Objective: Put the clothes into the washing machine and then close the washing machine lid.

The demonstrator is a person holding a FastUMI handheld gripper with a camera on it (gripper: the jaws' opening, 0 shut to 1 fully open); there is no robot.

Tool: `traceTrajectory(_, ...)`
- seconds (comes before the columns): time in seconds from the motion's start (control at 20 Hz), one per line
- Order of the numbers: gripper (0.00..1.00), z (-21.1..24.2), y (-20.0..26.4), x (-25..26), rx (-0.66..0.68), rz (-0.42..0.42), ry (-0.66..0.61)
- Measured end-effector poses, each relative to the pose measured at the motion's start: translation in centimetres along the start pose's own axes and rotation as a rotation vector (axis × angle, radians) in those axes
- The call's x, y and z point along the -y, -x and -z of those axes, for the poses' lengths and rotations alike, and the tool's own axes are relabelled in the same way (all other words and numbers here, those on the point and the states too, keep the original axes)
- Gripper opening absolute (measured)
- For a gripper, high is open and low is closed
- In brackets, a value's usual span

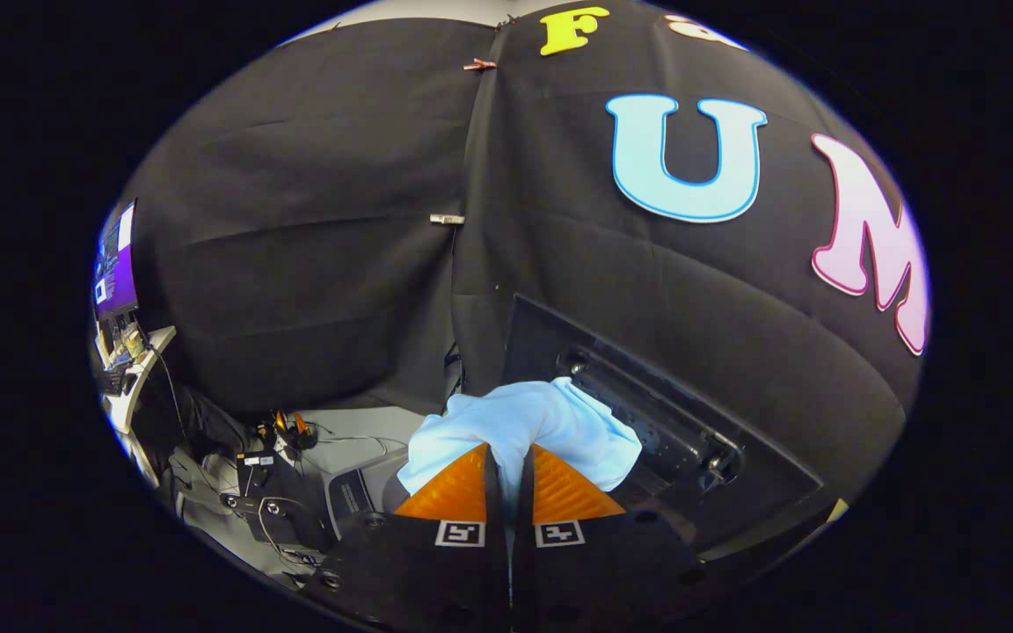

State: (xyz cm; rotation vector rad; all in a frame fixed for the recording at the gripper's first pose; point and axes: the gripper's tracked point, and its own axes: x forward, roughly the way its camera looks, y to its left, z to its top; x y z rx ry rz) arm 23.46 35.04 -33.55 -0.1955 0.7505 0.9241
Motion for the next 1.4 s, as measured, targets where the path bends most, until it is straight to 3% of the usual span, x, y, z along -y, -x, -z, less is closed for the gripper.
traceTrajectory(0.55, 0.07, 3.4, -1.6, 1.2, -0.129, 0.018, -0.137)
traceTrajectory(0.65, 0.13, 2.6, -1.1, 1.0, -0.116, -0.005, -0.182)
traceTrajectory(0.9, 0.65, -1.0, 0.1, 0.4, 0.03, -0.038, -0.172)
traceTrajectory(1.0, 0.63, -1.0, 0.2, -0.1, 0.04, -0.043, -0.128)
traceTrajectory(1.1, 0.76, -1.2, 0.4, -0.6, 0.056, -0.048, -0.082)
traceTrajectory(1.35, 0.77, -3.6, 1.5, -1.0, 0.171, -0.035, 0.004)
traceTrajectory(1.4, 0.86, -4.2, 1.8, -0.7, 0.201, -0.024, 0.015)
